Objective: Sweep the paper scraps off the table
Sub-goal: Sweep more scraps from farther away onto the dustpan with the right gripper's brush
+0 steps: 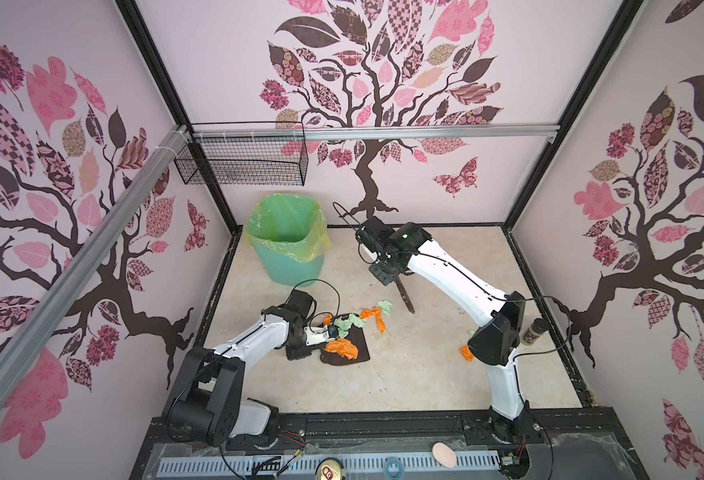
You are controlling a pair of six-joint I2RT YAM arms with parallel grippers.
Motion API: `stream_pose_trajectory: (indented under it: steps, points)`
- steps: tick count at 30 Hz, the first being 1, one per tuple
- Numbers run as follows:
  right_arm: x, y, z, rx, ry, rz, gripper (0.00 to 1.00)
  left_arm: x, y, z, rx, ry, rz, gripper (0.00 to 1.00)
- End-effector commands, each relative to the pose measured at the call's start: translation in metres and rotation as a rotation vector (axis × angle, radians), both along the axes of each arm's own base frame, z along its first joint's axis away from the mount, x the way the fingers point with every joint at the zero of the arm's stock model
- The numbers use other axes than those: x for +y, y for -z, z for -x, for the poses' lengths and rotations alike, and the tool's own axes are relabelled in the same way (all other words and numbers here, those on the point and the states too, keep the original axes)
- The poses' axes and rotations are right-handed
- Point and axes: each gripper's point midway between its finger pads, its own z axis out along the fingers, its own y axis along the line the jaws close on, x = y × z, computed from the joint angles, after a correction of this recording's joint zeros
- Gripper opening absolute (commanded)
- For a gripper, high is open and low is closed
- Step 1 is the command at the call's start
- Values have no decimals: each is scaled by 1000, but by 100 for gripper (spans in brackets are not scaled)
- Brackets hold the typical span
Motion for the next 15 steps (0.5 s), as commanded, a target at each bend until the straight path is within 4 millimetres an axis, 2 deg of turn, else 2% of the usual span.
stream_pose_trajectory:
  steps: [1, 5, 8, 15]
  points:
    - [17, 19, 0, 62, -66, -9, 0, -4, -12, -13, -35, -10, 17, 19]
    - [27, 28, 12, 97, -94, -10, 0, -5, -13, -15, -34, -9, 20, 19]
    - [43, 32, 27, 124, -133, -24, 0, -5, -12, -15, -33, -10, 22, 19]
    - [74, 26, 63, 155, -184, -59, 0, -6, -9, -12, -25, -9, 26, 19]
